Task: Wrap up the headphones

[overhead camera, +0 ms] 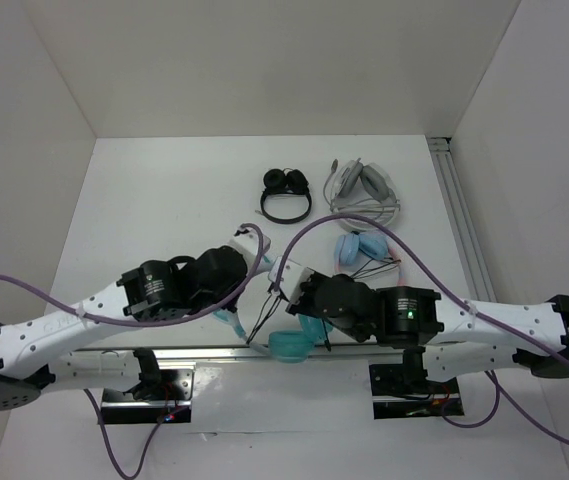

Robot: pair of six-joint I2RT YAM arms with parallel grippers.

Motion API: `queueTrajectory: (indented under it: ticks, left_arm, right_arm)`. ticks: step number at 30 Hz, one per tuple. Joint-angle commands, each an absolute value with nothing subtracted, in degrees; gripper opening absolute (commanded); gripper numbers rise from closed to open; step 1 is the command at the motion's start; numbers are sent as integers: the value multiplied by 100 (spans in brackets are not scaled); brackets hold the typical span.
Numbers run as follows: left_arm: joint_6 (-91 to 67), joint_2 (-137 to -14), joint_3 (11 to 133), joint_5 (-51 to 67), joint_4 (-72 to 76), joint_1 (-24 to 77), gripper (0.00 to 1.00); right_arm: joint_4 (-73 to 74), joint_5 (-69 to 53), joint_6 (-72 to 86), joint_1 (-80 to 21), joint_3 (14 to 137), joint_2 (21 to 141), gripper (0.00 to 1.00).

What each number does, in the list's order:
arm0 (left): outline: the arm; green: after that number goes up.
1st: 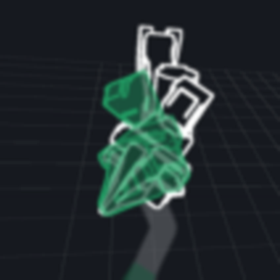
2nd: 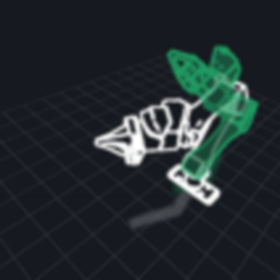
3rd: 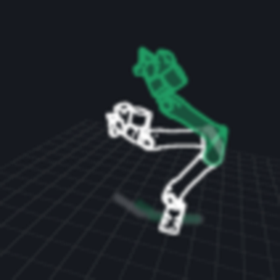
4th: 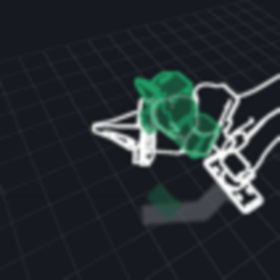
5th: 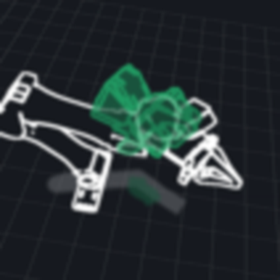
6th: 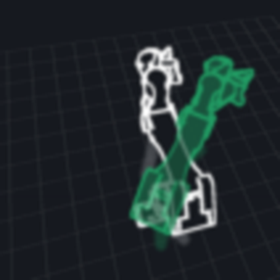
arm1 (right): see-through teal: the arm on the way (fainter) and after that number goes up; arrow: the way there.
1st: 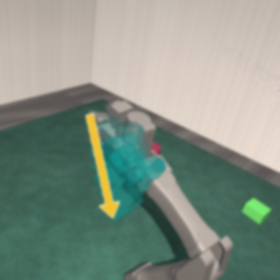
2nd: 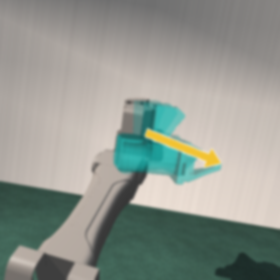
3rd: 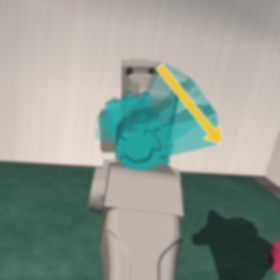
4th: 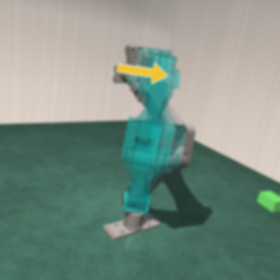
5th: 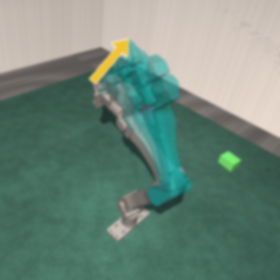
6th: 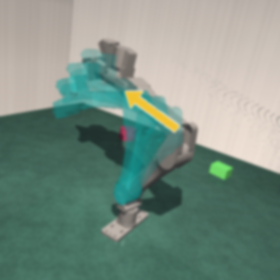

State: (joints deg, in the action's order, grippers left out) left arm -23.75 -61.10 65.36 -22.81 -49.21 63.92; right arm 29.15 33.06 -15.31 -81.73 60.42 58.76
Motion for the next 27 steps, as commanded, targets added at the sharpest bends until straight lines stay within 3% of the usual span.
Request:
queueTrajectory:
  ticks: [1,12,20,27]
  left_arm:
    - [-1898,-6143,6539,-1820,-5371,6460,0]
    - [-1846,-6346,6539,-1828,-5370,6513,0]
    - [-2293,-6618,6882,-2267,-5827,6513,0]
    - [-2347,-7013,6935,-2338,-5941,6513,0]
  right_arm:
    - [1767,4632,-1713,-8051,6091,5345,0]
    - [1705,4852,-2145,-7832,6275,5449,5]
    - [1205,4246,-1890,-6225,5950,5642,16]
    - [940,3780,-1583,-5704,5950,5651,20]
